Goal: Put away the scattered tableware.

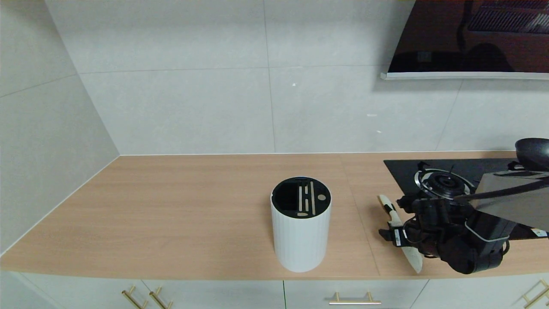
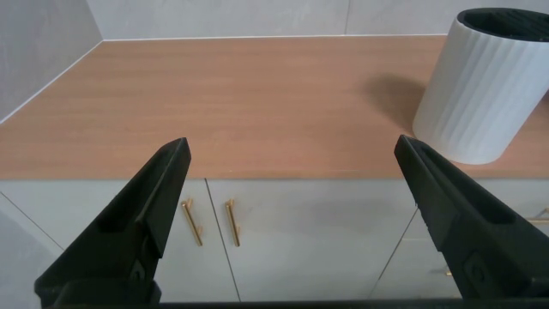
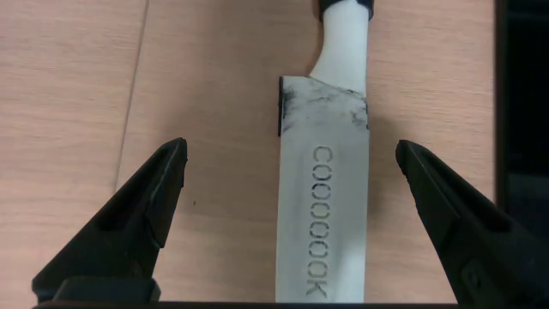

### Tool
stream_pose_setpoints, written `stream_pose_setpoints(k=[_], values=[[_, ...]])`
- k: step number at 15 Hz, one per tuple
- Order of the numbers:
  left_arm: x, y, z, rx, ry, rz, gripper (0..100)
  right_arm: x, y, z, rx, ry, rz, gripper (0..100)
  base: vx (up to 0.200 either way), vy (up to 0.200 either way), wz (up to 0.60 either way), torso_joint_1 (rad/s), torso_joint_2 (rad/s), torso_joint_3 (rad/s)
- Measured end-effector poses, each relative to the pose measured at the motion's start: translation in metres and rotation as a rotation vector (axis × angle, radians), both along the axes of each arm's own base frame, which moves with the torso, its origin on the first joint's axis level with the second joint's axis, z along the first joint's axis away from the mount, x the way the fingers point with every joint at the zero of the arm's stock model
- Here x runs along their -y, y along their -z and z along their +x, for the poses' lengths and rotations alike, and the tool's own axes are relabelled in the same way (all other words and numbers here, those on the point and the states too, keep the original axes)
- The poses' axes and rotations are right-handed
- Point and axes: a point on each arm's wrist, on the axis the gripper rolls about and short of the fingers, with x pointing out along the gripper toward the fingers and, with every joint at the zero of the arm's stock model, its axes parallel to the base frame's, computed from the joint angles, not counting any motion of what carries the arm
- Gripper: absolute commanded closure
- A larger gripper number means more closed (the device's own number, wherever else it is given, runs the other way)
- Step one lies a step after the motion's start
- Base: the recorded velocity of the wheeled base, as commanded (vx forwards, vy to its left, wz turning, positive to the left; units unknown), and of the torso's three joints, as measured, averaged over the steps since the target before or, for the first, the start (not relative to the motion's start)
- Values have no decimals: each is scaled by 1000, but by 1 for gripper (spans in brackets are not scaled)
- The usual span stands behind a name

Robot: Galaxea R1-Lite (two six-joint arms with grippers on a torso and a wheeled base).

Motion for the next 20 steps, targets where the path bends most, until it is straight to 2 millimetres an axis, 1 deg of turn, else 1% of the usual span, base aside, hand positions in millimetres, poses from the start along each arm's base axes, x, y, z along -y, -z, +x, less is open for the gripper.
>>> stream_pose_setpoints(k=[3, 12, 13, 20], values=[[0, 0, 0, 0, 0, 0, 0, 4, 4, 5, 0, 14, -2, 0, 0, 0, 0, 0, 0, 0], [0, 0, 0, 0, 0, 0, 0, 5, 9, 11, 6, 35, -8, 0, 0, 0, 0, 0, 0, 0], [0, 0, 0, 0, 0, 0, 0, 5, 9, 11, 6, 38, -10, 100, 0, 0, 0, 0, 0, 0], [0, 0, 0, 0, 0, 0, 0, 6, 11, 12, 5, 40, -11, 100, 0, 0, 0, 0, 0, 0]])
